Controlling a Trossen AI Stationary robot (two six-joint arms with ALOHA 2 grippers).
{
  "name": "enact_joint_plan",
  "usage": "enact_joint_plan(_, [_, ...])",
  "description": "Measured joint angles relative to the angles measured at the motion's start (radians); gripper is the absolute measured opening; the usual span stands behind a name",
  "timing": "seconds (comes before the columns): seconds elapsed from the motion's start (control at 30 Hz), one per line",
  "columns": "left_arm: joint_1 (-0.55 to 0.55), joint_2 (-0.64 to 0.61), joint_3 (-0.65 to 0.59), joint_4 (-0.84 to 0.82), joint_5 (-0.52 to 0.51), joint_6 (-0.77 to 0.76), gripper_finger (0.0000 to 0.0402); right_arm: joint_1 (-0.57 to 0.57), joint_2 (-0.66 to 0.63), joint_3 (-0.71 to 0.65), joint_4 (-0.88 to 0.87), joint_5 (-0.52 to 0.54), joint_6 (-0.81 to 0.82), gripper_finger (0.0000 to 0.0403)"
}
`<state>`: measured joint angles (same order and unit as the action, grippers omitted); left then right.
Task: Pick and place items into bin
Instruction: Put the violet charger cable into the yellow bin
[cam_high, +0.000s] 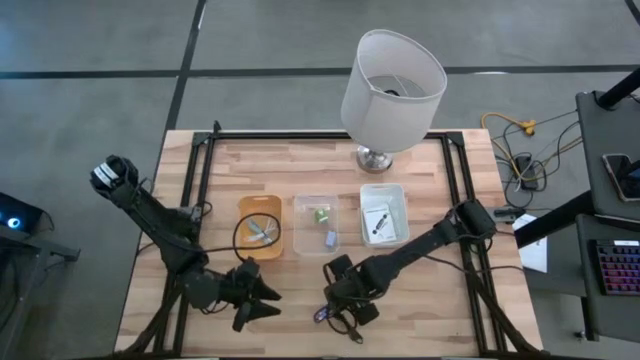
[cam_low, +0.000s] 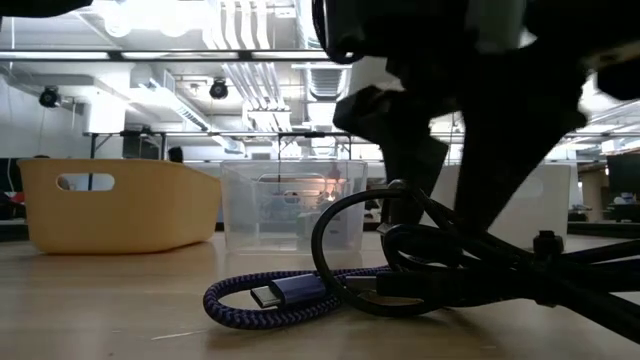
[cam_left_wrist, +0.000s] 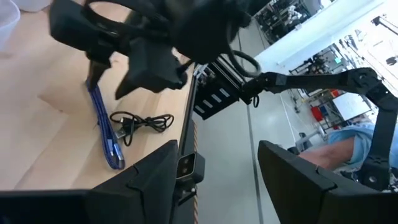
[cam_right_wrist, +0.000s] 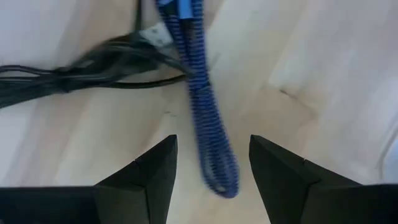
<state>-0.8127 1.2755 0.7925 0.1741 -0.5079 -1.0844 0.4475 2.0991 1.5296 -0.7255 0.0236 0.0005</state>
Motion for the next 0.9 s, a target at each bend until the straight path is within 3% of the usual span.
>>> enact_joint_plan(0.43, [0.001, -0.002, 0.000, -0.002, -0.001, 0.000, 0.0208, -0.013, -0.003, -0.094, 0.067, -0.025, -0.004, 0.0178])
enact_joint_plan(0.9, [0.001, -0.002, 0.000, -0.002, -0.002, -0.007, 0.0208, -0.013, -0.005, -0.110, 0.081, -0.049, -0.019, 0.0037])
